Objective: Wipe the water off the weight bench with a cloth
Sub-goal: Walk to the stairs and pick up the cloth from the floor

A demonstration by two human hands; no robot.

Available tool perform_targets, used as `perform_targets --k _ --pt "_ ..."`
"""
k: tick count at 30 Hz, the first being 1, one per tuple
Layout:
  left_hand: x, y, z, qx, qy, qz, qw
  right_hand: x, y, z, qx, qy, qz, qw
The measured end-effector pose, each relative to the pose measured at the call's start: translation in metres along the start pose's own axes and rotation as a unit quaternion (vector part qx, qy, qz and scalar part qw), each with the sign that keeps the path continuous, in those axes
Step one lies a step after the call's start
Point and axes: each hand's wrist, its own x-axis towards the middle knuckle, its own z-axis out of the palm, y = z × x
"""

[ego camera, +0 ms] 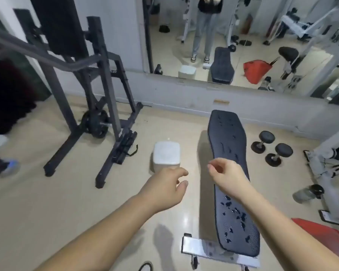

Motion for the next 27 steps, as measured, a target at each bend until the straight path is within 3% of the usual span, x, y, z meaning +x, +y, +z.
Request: perform_targets --k 7,13,19,27 --pt "-0.116 -0.080 -0.016 -0.105 0.154 -0.225 0.956 -0.006 -0.081 0.126 0.091 -0.235 -0.027 0.967" --pt "-0.238 -0.156 -0.062 -0.197 0.282 -0.378 0.860 -0.046 -0.217 0.228 0.090 -0.378 -0.102 0.916" --pt "-0.333 -0.254 -0.107 -0.269 0.403 -0.437 0.758 -0.084 -0.347 0.347 0.088 -0.457 -0.147 0.873" --pt "-0.431 -0.458 -0.227 -0.256 0.449 -0.473 0.714 -0.102 -0.539 0.532 0.066 -0.497 -0.145 0.853"
